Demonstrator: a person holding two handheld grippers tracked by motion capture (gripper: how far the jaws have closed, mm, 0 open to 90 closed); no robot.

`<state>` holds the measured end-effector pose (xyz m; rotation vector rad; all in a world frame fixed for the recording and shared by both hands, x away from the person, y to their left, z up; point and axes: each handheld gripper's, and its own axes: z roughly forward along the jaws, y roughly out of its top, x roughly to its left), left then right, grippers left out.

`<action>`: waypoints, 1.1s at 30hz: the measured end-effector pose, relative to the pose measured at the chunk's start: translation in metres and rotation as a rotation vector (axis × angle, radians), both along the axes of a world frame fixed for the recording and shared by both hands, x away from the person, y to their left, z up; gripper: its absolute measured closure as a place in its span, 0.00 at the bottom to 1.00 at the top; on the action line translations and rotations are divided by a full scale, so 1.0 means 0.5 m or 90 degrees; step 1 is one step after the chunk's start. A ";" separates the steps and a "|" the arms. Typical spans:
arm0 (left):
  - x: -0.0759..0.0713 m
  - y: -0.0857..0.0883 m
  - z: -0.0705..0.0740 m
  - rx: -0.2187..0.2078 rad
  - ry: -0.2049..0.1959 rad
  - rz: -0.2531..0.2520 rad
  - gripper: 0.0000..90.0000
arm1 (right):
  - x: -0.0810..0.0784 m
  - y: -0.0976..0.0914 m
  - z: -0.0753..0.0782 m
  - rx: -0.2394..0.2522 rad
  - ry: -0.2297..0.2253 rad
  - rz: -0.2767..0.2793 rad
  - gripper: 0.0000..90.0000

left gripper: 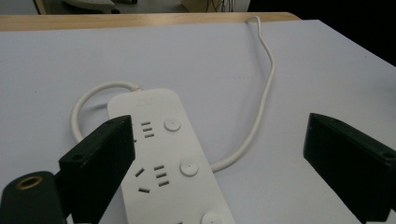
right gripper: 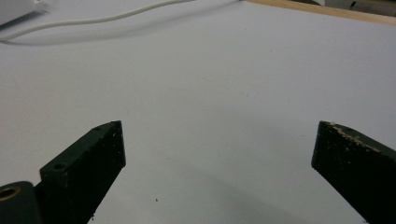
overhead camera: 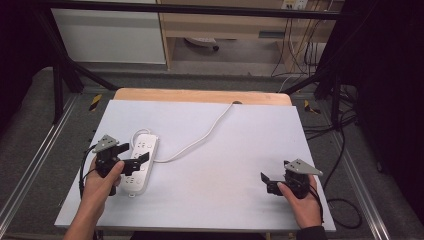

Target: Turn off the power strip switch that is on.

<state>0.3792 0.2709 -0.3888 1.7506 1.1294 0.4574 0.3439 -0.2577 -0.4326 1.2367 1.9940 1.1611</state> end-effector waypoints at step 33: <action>-0.084 0.099 0.005 0.013 -0.045 0.073 0.13 | 0.000 -0.001 0.000 0.003 0.000 -0.003 0.04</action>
